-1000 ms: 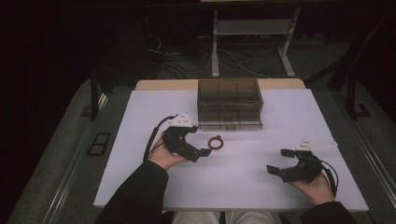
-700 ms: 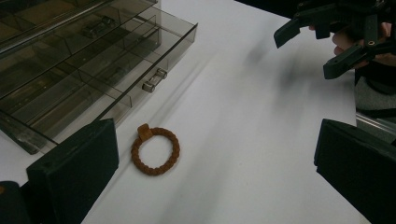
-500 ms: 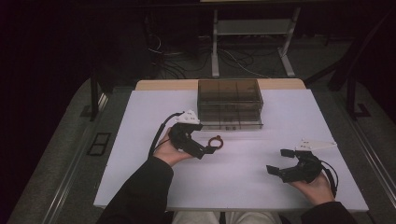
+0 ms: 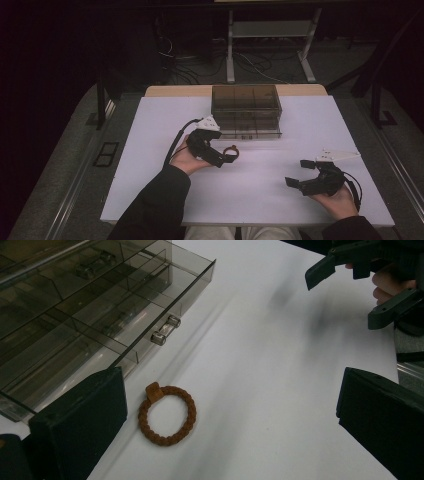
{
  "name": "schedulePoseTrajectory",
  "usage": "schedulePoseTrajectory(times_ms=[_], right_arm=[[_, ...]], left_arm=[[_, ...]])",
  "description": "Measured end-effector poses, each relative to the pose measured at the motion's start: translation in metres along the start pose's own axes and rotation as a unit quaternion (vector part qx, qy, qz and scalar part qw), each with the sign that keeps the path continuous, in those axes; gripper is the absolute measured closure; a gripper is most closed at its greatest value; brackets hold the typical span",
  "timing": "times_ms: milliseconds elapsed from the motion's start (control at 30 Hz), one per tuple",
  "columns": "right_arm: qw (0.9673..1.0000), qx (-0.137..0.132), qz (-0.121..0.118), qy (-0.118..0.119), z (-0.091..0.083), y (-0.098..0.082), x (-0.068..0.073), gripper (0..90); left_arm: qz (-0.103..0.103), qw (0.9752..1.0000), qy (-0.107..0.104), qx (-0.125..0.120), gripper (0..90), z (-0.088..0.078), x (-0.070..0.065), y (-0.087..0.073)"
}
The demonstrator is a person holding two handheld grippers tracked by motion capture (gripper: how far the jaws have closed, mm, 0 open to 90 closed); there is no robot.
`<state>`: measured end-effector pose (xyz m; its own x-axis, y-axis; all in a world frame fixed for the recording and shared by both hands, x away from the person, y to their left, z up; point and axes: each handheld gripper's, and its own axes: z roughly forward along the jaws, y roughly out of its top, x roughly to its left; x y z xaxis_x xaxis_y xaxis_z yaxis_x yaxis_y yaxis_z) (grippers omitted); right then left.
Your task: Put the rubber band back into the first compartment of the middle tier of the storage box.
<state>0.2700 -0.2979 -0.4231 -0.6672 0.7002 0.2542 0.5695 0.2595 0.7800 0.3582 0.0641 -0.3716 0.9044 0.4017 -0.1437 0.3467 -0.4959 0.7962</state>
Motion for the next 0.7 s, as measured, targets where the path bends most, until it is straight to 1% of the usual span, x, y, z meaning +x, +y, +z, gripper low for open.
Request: schedulePoseTrajectory(times_ms=[333, 433, 467, 500, 700], right_arm=[[1.0000, 0.004, 0.004, 0.001, 0.000, 0.000, 0.001, 2.6], [1.0000, 0.002, 0.001, 0.000, 0.001, 0.000, 0.000, 2.6], [1.0000, 0.005, 0.004, 0.001, 0.000, 0.000, 0.001, 2.6], [1.0000, 0.003, 0.001, 0.000, 0.001, 0.000, 0.000, 2.6], [1.0000, 0.003, 0.001, 0.000, 0.001, 0.000, 0.000, 2.6]], left_arm=[[-0.008, 1.0000, 0.001, 0.004, 0.0, 0.011, 0.006, -0.003], [-0.009, 0.9999, 0.001, 0.008, 0.0, 0.013, 0.008, -0.004], [-0.009, 0.9999, 0.001, 0.007, 0.0, 0.015, 0.009, -0.004], [-0.009, 0.9999, 0.001, 0.011, 0.0, 0.015, 0.010, -0.004], [-0.010, 0.9998, -0.001, 0.016, 0.0, 0.022, 0.011, -0.005]])
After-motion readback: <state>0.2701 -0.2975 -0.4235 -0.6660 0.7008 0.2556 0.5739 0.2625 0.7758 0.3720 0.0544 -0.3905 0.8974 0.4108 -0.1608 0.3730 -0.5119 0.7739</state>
